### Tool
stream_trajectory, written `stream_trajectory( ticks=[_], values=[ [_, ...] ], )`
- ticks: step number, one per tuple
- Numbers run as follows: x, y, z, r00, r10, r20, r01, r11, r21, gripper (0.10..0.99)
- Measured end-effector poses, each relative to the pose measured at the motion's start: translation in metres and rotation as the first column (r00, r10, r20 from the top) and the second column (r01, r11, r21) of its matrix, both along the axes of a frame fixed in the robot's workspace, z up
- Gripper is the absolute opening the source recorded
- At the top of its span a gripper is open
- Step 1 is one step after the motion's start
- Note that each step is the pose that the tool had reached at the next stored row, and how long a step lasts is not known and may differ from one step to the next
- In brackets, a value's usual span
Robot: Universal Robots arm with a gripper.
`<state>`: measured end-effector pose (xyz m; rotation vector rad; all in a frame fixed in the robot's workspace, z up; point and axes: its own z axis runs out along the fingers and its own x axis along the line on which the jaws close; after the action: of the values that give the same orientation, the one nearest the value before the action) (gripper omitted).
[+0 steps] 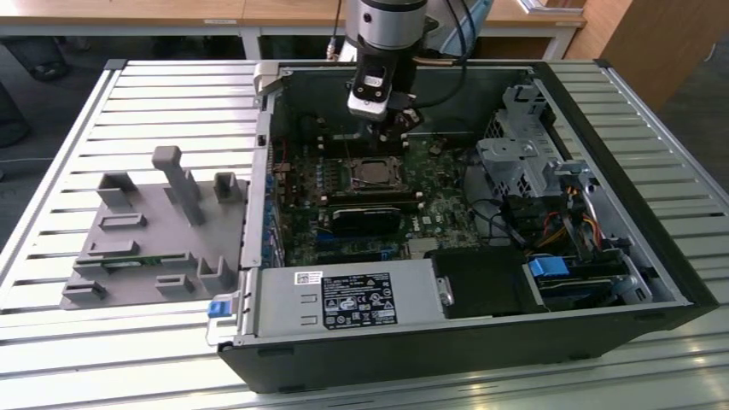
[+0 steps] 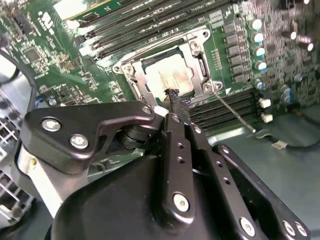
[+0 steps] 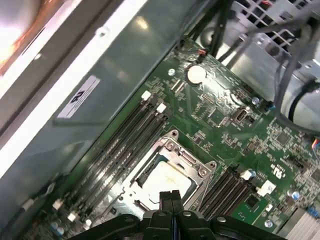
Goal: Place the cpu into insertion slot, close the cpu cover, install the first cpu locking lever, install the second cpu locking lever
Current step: 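Install the first cpu locking lever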
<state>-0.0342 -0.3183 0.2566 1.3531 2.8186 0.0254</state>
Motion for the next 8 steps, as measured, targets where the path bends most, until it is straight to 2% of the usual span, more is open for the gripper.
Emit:
stream_trajectory(
  ticks=[4, 8],
  values=[
    [-0.0001, 0.0000, 0.0000, 0.9974, 0.072, -0.0002, -0.072, 0.9974, -0.004, 0.106],
    [-0.0003, 0.0000, 0.0000, 0.9945, 0.105, -0.0005, -0.105, 0.9944, -0.008, 0.106]
  ],
)
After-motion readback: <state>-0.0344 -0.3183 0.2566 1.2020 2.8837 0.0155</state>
